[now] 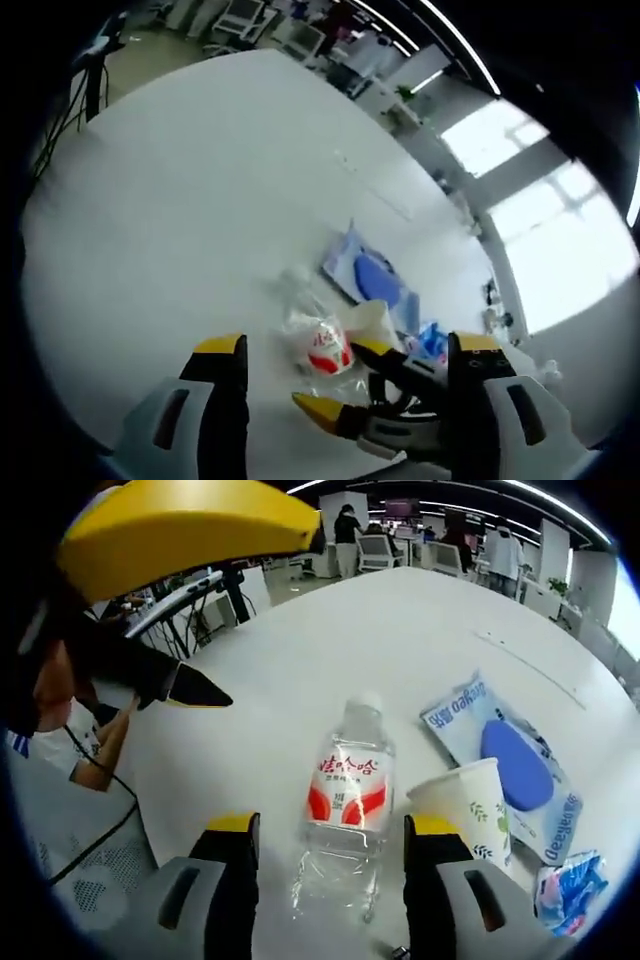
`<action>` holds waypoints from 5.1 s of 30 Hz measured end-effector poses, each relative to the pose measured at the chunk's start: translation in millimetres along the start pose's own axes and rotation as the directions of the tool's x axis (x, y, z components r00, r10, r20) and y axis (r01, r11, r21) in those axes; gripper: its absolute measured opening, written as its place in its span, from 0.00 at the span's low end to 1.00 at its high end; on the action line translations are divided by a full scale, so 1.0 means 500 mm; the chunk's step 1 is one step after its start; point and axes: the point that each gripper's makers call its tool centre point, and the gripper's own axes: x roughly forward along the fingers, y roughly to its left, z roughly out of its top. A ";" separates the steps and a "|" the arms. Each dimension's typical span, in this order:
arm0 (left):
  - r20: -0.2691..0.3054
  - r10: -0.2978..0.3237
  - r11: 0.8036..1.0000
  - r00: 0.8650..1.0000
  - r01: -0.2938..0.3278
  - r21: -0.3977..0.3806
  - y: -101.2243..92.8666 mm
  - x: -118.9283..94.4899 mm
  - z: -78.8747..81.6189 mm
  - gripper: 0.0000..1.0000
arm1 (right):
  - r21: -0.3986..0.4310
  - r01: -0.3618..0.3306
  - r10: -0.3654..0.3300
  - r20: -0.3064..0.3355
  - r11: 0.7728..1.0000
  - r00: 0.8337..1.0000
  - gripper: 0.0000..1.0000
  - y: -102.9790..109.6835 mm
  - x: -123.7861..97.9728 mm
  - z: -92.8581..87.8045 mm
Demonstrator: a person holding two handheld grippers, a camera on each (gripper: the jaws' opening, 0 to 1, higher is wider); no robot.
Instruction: Arrange the tabletop items into an orderly group along one side of the table until the central work area is clear of visible clutter.
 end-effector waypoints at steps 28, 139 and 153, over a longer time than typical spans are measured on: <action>-0.002 -0.081 0.994 0.997 0.081 -0.070 0.009 0.012 -0.020 0.78 | 0.162 -0.033 0.000 0.198 0.986 0.980 0.31 -0.004 -0.039 0.029; 0.116 -0.509 0.495 0.853 0.180 0.850 -0.239 -0.200 0.136 0.69 | -0.461 -0.472 0.658 0.479 0.752 0.581 0.36 0.160 -0.262 0.293; 0.216 -0.414 0.640 0.884 0.114 0.760 -0.139 -0.213 0.103 0.80 | -0.450 -0.422 0.614 0.505 0.787 0.606 0.37 0.114 -0.198 0.309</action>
